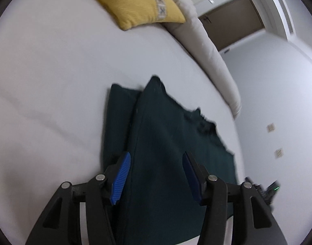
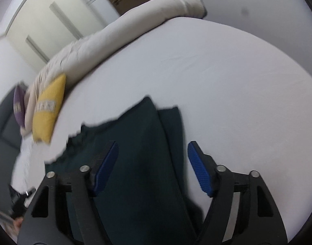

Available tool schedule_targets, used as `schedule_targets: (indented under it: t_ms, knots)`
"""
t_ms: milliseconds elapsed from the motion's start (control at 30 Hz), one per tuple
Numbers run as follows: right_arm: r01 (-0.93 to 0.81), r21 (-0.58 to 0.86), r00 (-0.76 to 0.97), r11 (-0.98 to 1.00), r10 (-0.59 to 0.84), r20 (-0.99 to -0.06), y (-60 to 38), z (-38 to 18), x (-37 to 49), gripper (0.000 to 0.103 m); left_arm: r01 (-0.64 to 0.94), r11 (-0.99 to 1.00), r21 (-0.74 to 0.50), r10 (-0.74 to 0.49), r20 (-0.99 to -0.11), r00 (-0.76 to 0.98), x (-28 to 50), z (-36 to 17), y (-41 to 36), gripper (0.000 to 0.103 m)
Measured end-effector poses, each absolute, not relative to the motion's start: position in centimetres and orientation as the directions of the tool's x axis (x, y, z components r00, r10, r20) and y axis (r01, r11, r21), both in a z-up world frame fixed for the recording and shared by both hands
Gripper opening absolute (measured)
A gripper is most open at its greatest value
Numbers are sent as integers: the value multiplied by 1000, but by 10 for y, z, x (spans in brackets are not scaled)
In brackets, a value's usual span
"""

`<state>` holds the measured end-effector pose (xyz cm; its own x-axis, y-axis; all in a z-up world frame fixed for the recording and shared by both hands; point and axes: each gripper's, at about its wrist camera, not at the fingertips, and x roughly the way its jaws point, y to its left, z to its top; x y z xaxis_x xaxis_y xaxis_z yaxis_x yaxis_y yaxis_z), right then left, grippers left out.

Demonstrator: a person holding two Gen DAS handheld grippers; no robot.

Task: Fold small clothes
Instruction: 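Lower the folded hem onto the sweater and press it flat with both grippers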

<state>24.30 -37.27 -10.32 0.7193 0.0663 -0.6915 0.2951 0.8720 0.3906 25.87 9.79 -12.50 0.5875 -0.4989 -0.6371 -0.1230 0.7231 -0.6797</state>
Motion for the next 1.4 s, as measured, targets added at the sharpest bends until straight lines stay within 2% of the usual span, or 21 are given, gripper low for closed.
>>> schedule_targets:
  t_ms: [200,267,333,600,633,667,733,933,1167,1233,1400]
  knots:
    - [242,222,677,945,-1,-736,-339,-111,205,52,-130,743,-657,-464,-646,606,235,-131,98,49]
    - [266,215,671,940,-20,-741,-340,-118,191,52,-130,762,-634,-443,-657,610,231,-130,97,43]
    - [279,231,675,932,-19,-737,-352,-122,172,51,-117,793,-598,-411,-666,623,226,-126,95,40]
    - [267,233,653,935,2,-757,-355,-137,156,50,-85,845,-527,-372,-695,616,222,-126,79,40]
    - [262,234,655,936,5,-755,-354,-137,156,47,-84,857,-509,-357,-703,615,222,-126,76,37]
    - [262,230,655,937,3,-755,-354,-136,155,46,-86,861,-501,-350,-708,613,222,-127,75,24]
    - [262,224,660,939,-5,-751,-354,-134,154,41,-87,868,-488,-343,-718,606,220,-128,75,11]
    - [260,226,662,939,-3,-749,-358,-132,150,27,-79,879,-470,-332,-722,607,215,-130,73,8]
    - [251,205,666,946,-15,-746,-356,-127,146,19,-74,873,-482,-342,-714,611,210,-130,74,7]
    - [252,189,659,949,-25,-752,-355,-126,145,12,-76,870,-487,-346,-713,610,209,-130,75,7]
    - [257,185,663,948,-34,-748,-351,-117,138,8,-67,859,-507,-362,-695,621,196,-124,75,7]
